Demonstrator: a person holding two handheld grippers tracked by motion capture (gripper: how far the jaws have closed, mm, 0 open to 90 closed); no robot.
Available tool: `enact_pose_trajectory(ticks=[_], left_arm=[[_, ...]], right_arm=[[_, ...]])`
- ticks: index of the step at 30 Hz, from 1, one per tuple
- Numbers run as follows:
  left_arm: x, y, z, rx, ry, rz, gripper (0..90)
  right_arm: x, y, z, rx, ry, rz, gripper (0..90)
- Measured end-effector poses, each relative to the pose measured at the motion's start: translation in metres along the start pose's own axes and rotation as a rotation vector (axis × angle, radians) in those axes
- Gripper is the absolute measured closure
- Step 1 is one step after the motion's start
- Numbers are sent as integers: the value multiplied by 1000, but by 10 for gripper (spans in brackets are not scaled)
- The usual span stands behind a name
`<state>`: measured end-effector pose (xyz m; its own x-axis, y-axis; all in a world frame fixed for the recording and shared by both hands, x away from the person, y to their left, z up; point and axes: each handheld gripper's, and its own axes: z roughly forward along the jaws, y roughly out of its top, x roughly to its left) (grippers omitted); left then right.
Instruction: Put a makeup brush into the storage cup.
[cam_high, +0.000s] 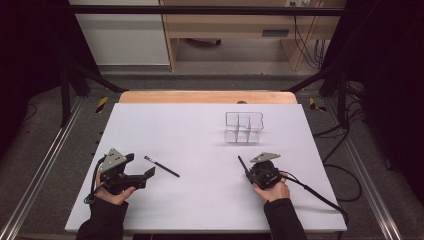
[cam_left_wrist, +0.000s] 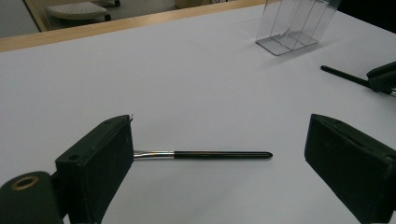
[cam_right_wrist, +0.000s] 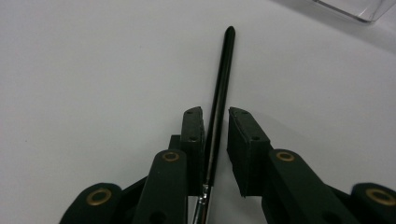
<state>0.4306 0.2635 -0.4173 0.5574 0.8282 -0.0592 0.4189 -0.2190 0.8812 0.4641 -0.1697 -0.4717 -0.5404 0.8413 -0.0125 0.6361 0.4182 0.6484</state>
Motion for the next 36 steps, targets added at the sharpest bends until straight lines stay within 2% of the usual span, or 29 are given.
enact_pose_trajectory(ticks=[6,12,16,20,25,30,36], left_arm=[[0,0,0,3,0,4,71],[0,0,1,5,-1,6,71],[0,0,1,6,-2,6,71],[0,0,2,10,-4,6,71],[1,-1,2,11,-3,-2,71],[2,-1,3,17,-6,-1,69],[3,-1,2,17,-7,-6,67]], right_arm=[[1,1,0,8,19,20,827],[-1,2,-1,20,36,-17,839],[-1,2,-1,21,36,-22,833],[-2,3,-3,14,21,-29,705],[-8,11,-13,30,23,-32,638],[-7,22,-15,103,14,-42,571],[-4,36,-12,191,25,-63,541]])
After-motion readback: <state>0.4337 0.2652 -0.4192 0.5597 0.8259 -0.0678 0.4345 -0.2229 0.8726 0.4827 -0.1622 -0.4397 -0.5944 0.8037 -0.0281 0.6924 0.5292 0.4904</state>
